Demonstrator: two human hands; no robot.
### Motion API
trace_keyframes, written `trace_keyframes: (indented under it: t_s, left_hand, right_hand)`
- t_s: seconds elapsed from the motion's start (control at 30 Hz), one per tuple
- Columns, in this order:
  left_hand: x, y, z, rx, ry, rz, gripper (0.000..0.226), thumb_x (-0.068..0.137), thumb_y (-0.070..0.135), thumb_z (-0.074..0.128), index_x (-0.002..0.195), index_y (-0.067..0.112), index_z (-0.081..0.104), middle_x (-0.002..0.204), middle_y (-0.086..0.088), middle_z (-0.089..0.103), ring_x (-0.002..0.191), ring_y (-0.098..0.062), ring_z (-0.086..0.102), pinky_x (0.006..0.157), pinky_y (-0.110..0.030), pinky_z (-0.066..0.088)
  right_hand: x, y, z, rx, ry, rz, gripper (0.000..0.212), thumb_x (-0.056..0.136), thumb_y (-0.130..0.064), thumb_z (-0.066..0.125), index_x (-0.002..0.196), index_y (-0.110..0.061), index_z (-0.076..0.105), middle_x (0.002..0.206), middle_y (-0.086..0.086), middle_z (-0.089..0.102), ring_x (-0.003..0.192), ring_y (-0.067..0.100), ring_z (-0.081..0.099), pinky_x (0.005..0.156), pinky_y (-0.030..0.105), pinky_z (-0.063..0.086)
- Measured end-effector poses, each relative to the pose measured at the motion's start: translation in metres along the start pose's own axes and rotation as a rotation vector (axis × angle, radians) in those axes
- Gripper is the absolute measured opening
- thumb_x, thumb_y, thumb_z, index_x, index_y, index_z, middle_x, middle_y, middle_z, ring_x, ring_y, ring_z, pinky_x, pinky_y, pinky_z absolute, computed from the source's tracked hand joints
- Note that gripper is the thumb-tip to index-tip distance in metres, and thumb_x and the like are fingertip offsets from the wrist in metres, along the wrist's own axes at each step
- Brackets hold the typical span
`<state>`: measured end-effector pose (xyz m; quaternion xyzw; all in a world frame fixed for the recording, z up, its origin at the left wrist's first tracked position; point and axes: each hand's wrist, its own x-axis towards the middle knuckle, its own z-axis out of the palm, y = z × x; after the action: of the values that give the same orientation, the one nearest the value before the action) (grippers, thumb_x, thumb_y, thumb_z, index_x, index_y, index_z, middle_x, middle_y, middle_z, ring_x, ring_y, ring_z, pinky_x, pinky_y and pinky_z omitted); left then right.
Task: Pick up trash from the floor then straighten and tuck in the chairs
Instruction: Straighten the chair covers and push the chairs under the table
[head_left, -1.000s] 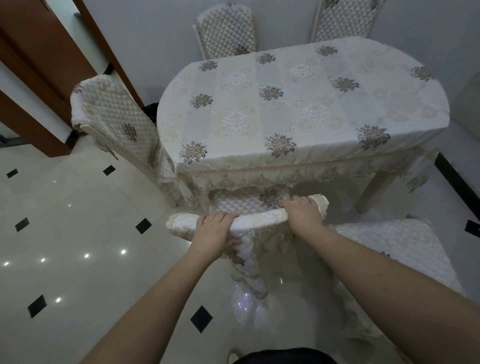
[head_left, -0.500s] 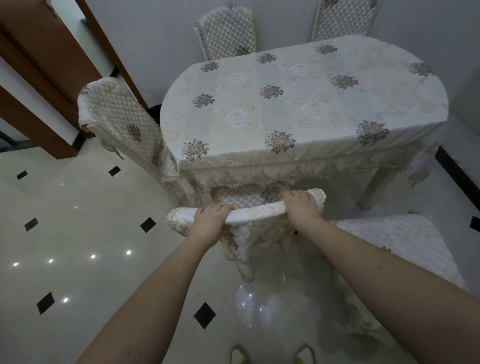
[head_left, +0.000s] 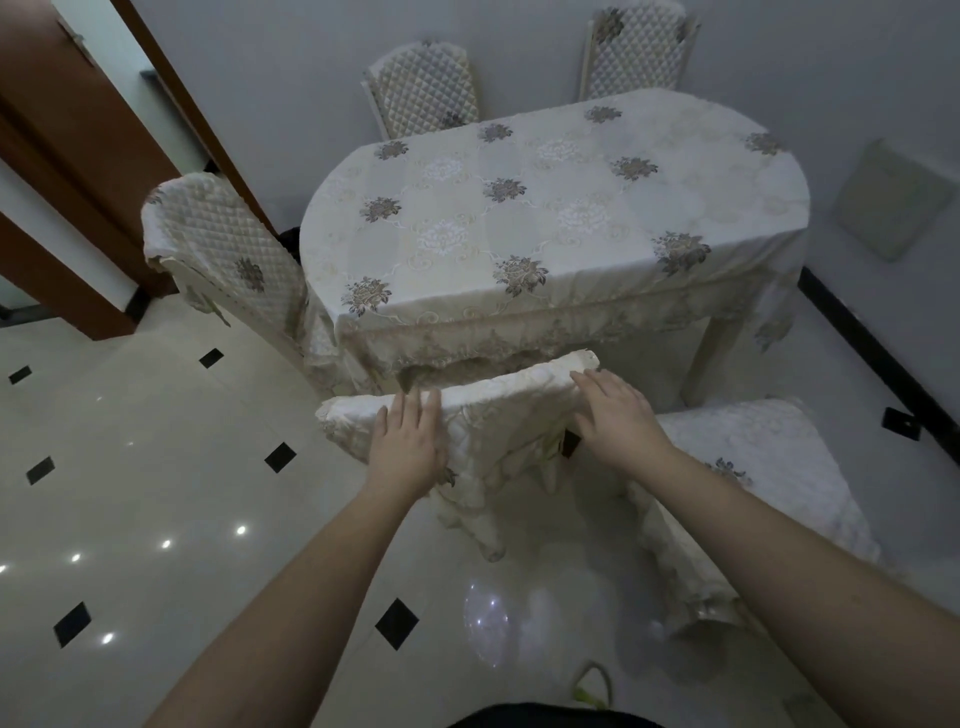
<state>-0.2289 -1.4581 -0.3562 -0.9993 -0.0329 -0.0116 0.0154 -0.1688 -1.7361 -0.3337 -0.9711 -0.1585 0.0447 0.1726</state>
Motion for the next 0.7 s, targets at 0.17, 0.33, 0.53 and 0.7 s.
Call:
trace_keyframes:
  t_s: [0.17, 0.33, 0.53, 0.7]
  left_hand:
    - [-0.051, 0.017, -0.003, -0.001, 0.095, 0.050, 0.071, 0.085, 0.039, 0.054, 0.149, 0.023, 0.028, 0.150, -0.010, 0.036, 0.140, -0.032, 0.029, 0.114, -0.052, 0.019]
    - [-0.098, 0.039, -0.011, -0.062, 0.109, 0.185, 0.071, 0.087, 0.045, 0.053, 0.149, 0.021, 0.029, 0.153, -0.010, 0.032, 0.141, -0.030, 0.028, 0.114, -0.049, 0.019]
    - [-0.169, 0.083, -0.006, -0.220, 0.116, 0.289, 0.066, 0.085, 0.047, 0.050, 0.145, 0.021, 0.036, 0.147, -0.007, 0.042, 0.136, -0.029, 0.036, 0.110, -0.048, 0.026]
    - [-0.212, 0.138, -0.004, -0.287, 0.035, 0.407, 0.067, 0.089, 0.049, 0.045, 0.148, 0.025, 0.026, 0.153, -0.002, 0.033, 0.142, -0.022, 0.025, 0.114, -0.043, 0.023]
  right_hand:
    - [-0.064, 0.005, -0.012, -0.023, 0.063, 0.032, 0.059, 0.093, -0.029, 0.048, 0.147, -0.022, 0.026, 0.151, 0.002, 0.033, 0.138, 0.021, 0.029, 0.114, 0.038, 0.020]
    - [-0.145, 0.004, -0.013, -0.047, 0.086, 0.135, 0.060, 0.093, -0.032, 0.050, 0.147, -0.021, 0.027, 0.147, 0.003, 0.040, 0.132, 0.023, 0.038, 0.109, 0.036, 0.028]
    - [-0.233, -0.001, -0.004, -0.130, 0.041, 0.180, 0.059, 0.093, -0.033, 0.048, 0.147, -0.023, 0.026, 0.150, 0.002, 0.036, 0.138, 0.022, 0.029, 0.113, 0.036, 0.019]
    - [-0.297, 0.012, -0.019, -0.158, 0.109, 0.270, 0.063, 0.091, -0.034, 0.050, 0.148, -0.025, 0.025, 0.152, -0.002, 0.031, 0.140, 0.019, 0.026, 0.114, 0.037, 0.020]
